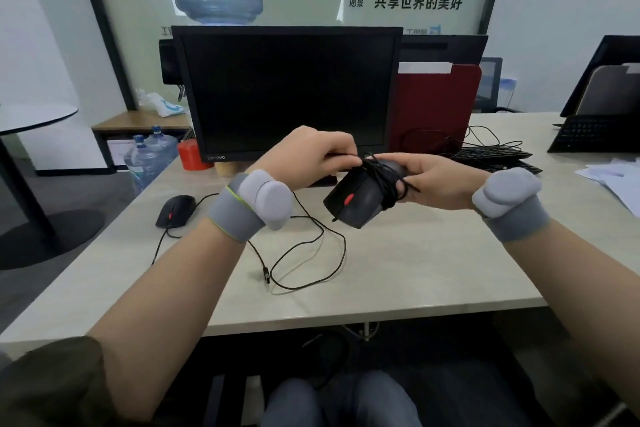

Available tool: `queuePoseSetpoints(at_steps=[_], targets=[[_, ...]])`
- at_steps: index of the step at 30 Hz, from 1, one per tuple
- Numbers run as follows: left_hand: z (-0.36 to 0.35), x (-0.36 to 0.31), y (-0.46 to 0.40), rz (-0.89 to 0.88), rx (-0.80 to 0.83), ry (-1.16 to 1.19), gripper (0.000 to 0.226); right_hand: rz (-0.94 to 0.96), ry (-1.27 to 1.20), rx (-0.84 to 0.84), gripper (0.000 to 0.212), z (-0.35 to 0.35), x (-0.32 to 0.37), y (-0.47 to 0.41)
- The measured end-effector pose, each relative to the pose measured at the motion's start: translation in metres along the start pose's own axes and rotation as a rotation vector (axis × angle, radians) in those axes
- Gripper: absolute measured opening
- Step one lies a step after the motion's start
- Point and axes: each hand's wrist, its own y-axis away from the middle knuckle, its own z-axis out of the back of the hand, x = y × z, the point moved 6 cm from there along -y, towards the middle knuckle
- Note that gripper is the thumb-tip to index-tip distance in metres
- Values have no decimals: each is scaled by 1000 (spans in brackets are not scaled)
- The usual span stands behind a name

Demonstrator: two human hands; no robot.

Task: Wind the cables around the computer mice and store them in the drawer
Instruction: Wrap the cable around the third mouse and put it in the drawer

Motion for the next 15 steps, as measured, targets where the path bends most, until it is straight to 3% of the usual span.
queuePoseSetpoints(at_steps=[2,5,9,12,15], targets=[[1,4,0,18,-15,158,14,31,-177,57,69,-2,0,0],[-1,14,-1,55,-69,299,10,107,-334,-12,50,-1,1,-3],[-8,31,1,190,-171,658,7,253,-538,-5,43,-3,21,-2],[-16,39,4,301,-222,688,10,335,-762,-34,32,0,42,-3],[-27,28,1,348,-164,573,15,409,-884,-326,4,16,44,-10]])
